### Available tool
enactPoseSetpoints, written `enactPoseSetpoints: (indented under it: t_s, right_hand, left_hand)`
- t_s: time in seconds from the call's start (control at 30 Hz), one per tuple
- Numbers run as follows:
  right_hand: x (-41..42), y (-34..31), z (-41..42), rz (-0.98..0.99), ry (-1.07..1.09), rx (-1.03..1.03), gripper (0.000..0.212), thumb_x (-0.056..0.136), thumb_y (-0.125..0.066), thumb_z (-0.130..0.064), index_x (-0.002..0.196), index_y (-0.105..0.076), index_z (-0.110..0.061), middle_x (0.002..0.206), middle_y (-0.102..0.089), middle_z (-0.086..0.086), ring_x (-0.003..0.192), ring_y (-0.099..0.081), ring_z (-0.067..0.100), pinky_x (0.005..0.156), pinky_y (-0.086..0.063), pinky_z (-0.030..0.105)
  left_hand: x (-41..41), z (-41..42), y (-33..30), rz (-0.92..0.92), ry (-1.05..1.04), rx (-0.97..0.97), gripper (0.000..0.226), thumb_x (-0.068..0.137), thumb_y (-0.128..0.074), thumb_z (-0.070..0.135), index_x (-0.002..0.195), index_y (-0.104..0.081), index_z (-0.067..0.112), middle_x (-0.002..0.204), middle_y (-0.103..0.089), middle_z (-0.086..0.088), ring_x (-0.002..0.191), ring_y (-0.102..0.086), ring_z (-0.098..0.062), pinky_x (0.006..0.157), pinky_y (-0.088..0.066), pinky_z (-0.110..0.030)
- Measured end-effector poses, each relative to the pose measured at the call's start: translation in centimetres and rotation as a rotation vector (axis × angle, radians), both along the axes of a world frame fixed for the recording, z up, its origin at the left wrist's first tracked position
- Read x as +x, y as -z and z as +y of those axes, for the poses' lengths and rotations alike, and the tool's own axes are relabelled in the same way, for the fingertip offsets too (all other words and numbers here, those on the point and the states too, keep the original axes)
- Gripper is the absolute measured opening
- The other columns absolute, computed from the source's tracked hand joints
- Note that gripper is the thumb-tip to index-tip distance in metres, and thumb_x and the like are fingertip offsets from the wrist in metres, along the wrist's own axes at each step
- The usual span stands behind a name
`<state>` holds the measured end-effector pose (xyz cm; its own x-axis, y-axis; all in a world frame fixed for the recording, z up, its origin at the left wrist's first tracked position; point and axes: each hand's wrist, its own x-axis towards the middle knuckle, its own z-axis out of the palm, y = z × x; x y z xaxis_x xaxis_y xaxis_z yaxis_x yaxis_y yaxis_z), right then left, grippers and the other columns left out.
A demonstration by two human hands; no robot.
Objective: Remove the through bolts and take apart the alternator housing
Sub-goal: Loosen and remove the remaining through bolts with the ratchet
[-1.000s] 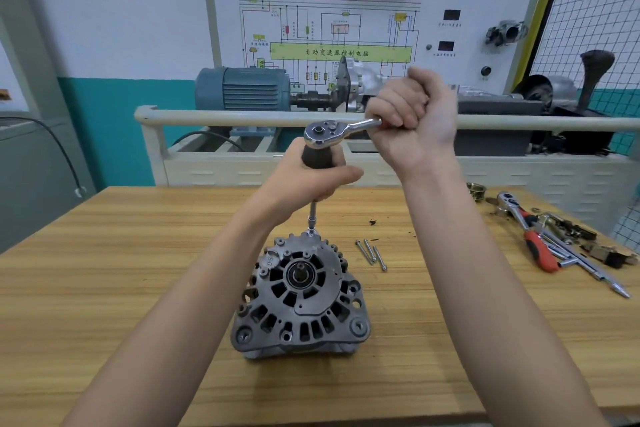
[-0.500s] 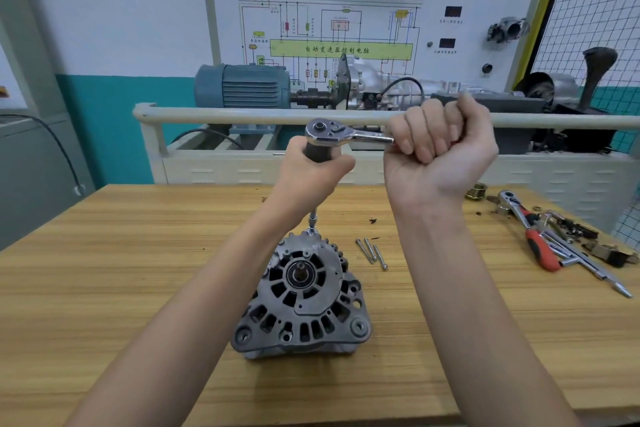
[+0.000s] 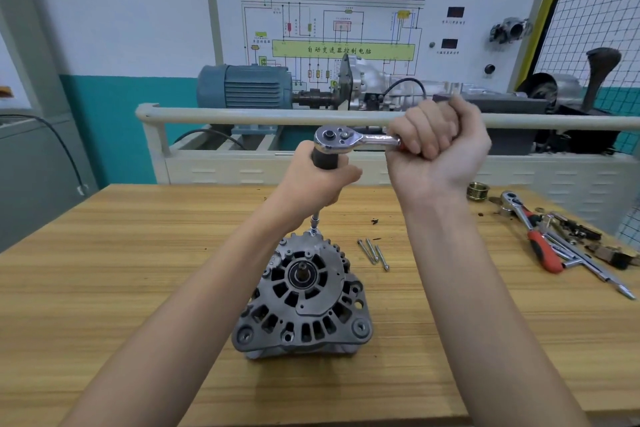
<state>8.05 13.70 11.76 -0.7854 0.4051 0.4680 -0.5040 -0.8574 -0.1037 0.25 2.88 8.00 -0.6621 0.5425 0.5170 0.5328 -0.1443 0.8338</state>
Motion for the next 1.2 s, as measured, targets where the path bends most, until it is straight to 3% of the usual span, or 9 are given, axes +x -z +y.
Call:
enactPoseSetpoints:
  t_s: [0.17,0.33,0.5,0.6,0.83,1.07,1.2]
  right_hand:
    - [1.6,0.6,-1.3,0.023,0.257,0.045,0.053,0.096,-0.034,-0.013,0.043,-0.031,-0.018,0.037,-0.022,-0.005,0.032,-0.019,0.009,0.035,-0.025,0.023]
    - [-1.1,-1.9,1.0,-0.098,-0.156,0.097,0.052,0.093,-0.035,-0.013,0.041,-0.031,-0.015,0.033,-0.024,-0.005,0.026,-0.021,0.008,0.031,-0.02,0.019]
    - [-3.2,-3.1,1.6,-0.158,-0.379,0.216,0.045,0.086,-0.038,-0.011,0.042,-0.032,-0.011,0.032,-0.028,-0.002,0.025,-0.019,0.011,0.032,-0.019,0.019]
    - [-2.5,-2.2,1.5,-0.082,-0.323,0.127,0.046,0.088,-0.039,-0.011,0.042,-0.032,-0.013,0.033,-0.027,-0.004,0.024,-0.025,0.01,0.03,-0.02,0.019]
    - [0.8,0.7,-0.7,0.037,0.157,0.041,0.053,0.095,-0.035,-0.013,0.043,-0.033,-0.017,0.036,-0.024,-0.006,0.031,-0.021,0.008,0.034,-0.025,0.022]
    - [-2.3,-2.4,1.5,-0.11,-0.302,0.176,0.045,0.086,-0.04,-0.01,0.041,-0.031,-0.013,0.032,-0.027,-0.003,0.026,-0.019,0.008,0.033,-0.02,0.018]
    - [-3.2,-3.0,1.7,-0.144,-0.334,0.169,0.044,0.084,-0.04,-0.009,0.041,-0.031,-0.012,0.033,-0.027,-0.003,0.024,-0.023,0.01,0.032,-0.02,0.018]
  left_hand:
    - [0.3,0.9,-0.1,-0.055,-0.12,0.054,0.02,0.072,-0.059,0.004,0.057,-0.046,0.002,0.058,-0.032,-0.012,0.055,-0.024,-0.024,0.054,-0.024,-0.035]
    - [-0.2,-0.9,-0.6,0.05,0.084,-0.119,0.031,0.068,-0.068,0.013,0.047,-0.045,0.014,0.046,-0.038,-0.005,0.044,-0.035,-0.018,0.047,-0.032,-0.02]
    - [0.1,-0.9,-0.6,0.056,0.195,-0.151,0.038,0.072,-0.068,0.015,0.046,-0.041,0.007,0.044,-0.036,-0.004,0.042,-0.033,-0.015,0.046,-0.03,-0.021]
    - [0.0,-0.5,0.0,0.02,0.134,-0.081,0.039,0.071,-0.065,0.015,0.044,-0.037,0.016,0.044,-0.03,0.001,0.041,-0.026,-0.014,0.044,-0.026,-0.02]
    - [-0.2,0.4,-0.1,-0.026,-0.053,0.034,0.035,0.072,-0.063,0.011,0.049,-0.037,0.012,0.048,-0.031,-0.003,0.042,-0.025,-0.017,0.05,-0.024,-0.028]
    - [-0.1,-1.7,-1.2,0.074,0.217,-0.217,0.035,0.072,-0.069,0.014,0.045,-0.047,0.021,0.045,-0.039,-0.001,0.044,-0.037,-0.015,0.046,-0.034,-0.019]
    - [-0.1,-0.6,-0.8,0.025,0.145,-0.117,0.047,0.083,-0.066,-0.001,0.047,-0.038,0.013,0.045,-0.029,-0.001,0.039,-0.029,-0.012,0.044,-0.028,-0.019]
